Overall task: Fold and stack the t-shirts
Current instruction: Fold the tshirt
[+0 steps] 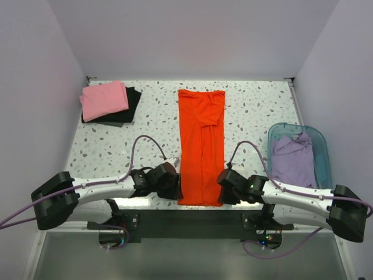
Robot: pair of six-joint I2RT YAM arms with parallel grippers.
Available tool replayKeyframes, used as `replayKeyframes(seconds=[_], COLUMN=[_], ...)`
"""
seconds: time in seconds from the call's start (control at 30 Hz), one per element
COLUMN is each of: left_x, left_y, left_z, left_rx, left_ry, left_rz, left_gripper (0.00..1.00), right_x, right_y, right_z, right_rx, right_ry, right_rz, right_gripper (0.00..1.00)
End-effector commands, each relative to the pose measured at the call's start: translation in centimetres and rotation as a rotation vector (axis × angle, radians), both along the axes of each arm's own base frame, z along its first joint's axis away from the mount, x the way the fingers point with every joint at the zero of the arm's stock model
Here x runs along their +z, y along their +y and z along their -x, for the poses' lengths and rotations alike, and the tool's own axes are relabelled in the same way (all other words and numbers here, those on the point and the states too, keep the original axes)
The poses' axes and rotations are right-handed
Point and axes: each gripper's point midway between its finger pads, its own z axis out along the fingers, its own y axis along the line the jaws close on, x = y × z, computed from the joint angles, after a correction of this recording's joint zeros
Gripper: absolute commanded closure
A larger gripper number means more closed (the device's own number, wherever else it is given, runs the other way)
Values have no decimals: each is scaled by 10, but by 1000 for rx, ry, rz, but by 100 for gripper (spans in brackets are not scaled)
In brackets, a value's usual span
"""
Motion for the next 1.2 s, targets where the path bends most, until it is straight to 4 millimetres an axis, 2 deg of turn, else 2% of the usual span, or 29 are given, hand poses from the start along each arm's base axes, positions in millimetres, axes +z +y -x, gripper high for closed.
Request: replayKeyframes(seconds=[0.0, 0.17, 0.23, 0.33, 0.47, 0.53, 0.67, 0.77, 0.87, 0.97, 1.0, 1.07, 1.1, 1.13, 1.17], left_x=[-6, -14, -17, -24, -26, -24, -15, -3, 13, 30, 41, 45, 58, 60, 73], left_y=[0, -1, -1, 4, 12, 13, 18, 13, 5, -4, -11, -17, -24, -26, -35], left_z=[10, 18, 21, 28, 36, 39, 43, 46, 43, 26, 13, -2, -19, -29, -43], left_rx=[-4, -28, -38, -40, -37, -44, -56, -70, -76, -57, -39, -47, -19, -24, -12], left_ry=[29, 49, 55, 82, 103, 103, 98, 92, 66, -8, -37, -67, -96, -120, -154], left_rz=[-29, -43, -56, -75, -94, -91, -109, -101, -79, -69, -52, -59, -37, -45, -14], left_gripper=[50, 53, 59, 75, 96, 100, 100, 100, 100, 100, 100, 100, 100, 100, 100], right_x=[-4, -10, -11, -11, -2, 2, 15, 30, 44, 60, 74, 76, 86, 88, 82], right_y=[-2, -7, -10, -15, -19, -20, -13, -5, -4, -4, 3, 6, 13, 17, 16], right_z=[3, 9, 11, 14, 16, 18, 21, 25, 19, 0, -8, -24, -32, -41, -53], right_rx=[-15, -10, -12, -13, -7, 6, 56, 103, 99, 82, 91, 83, 100, 97, 76], right_ry=[9, 27, 32, 39, 22, 20, 5, -18, -69, -153, -193, -225, -248, -267, -266], right_rz=[-12, -11, -7, 3, -27, -37, -83, -95, -68, -28, -37, 25, 34, 43, 86], right_gripper=[82, 96, 100, 100, 100, 100, 100, 100, 100, 100, 100, 100, 100, 100, 100])
